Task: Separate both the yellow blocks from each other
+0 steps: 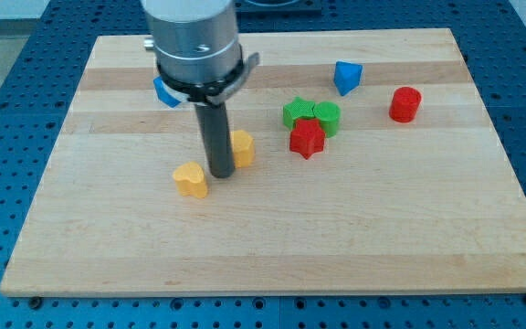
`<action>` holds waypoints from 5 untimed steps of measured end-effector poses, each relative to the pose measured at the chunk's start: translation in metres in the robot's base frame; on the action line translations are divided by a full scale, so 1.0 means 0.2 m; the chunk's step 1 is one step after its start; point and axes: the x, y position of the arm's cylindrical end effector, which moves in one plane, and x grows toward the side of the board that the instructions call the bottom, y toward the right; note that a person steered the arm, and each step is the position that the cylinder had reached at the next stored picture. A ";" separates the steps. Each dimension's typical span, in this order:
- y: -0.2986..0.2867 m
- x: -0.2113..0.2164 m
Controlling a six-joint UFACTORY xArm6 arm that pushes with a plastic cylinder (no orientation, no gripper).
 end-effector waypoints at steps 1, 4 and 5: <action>0.20 0.02; 0.17 -0.03; -0.02 -0.03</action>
